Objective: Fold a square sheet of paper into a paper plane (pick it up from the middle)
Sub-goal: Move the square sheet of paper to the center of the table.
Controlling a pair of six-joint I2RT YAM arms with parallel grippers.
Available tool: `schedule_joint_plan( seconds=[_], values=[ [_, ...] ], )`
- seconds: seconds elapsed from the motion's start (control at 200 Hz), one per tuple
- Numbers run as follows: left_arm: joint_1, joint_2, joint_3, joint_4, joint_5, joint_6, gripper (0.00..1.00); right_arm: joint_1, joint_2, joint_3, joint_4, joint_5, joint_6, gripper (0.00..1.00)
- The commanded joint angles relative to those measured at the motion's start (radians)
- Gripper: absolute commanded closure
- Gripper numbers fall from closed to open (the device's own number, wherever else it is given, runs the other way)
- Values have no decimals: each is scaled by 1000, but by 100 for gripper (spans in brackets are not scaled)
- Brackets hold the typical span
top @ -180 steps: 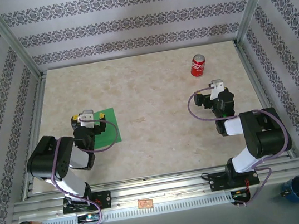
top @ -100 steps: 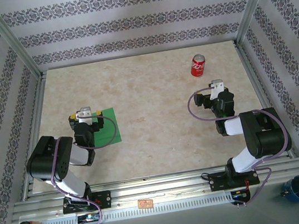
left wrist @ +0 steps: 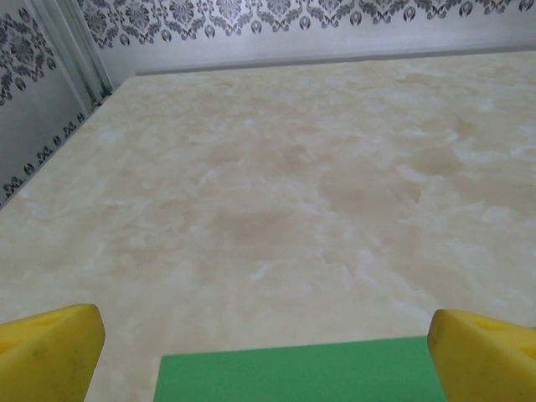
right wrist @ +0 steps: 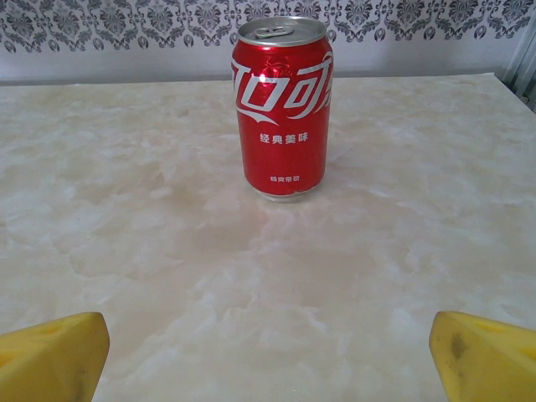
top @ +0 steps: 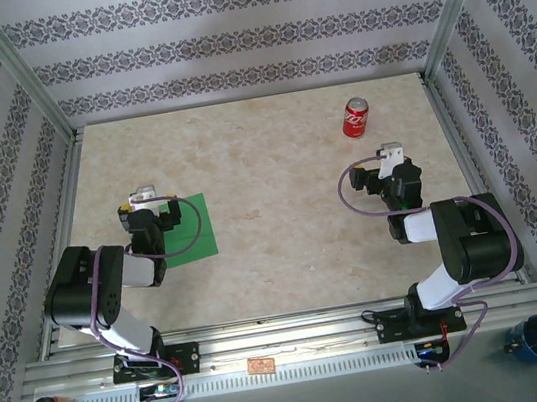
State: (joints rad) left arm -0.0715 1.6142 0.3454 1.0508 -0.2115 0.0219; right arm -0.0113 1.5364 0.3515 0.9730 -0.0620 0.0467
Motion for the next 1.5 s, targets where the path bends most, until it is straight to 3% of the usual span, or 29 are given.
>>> schedule_joint_plan(
  seconds=[0.0, 0.18, 0.265, 0.35, 0.515, 0.605, 0.665, 0.719, 0.849, 1.019, 1.134, 1.289, 1.494],
  values=[
    [15, -24, 16, -48, 47, -11, 1, -10, 2, 11, 20, -10, 5, 2],
    [18, -93, 11, -89, 42, -13, 1, 17, -26, -2, 22, 11, -28, 2],
    [18, -202, 64, -292, 27, -27, 1, 34, -88, 11, -58, 17, -44, 2],
    [18, -292, 136, -479, -18, -73, 1, 33, -180, 40, -209, 38, -15, 2],
    [18, -392, 280, -807, 3, -202, 1, 28, -332, 112, -535, 143, 144, 2],
    [21, -400, 372, -1008, 30, -305, 1, 18, -394, 226, -832, 93, 252, 2],
    [29, -400, 414, -1110, 123, -365, 1, 10, -418, 269, -931, 36, 350, 2],
    [43, -402, 428, -1161, 233, -373, 1, -6, -444, 260, -939, -66, 433, 2],
    [82, -378, 369, -1131, 376, -473, 1, -47, -516, 149, -722, -322, 599, 2],
    [93, -229, 425, -1206, 572, -536, 2, 9, -453, 272, -843, -533, 633, 2],
    [79, -118, 482, -1264, 605, -550, 3, 79, -396, 314, -875, -590, 643, 2],
    [39, -53, 527, -1343, 529, -525, 0, 174, -345, 342, -903, -558, 609, 2],
    [25, -5, 529, -1343, 529, -518, 0, 238, -270, 389, -907, -548, 605, 2]
  ],
)
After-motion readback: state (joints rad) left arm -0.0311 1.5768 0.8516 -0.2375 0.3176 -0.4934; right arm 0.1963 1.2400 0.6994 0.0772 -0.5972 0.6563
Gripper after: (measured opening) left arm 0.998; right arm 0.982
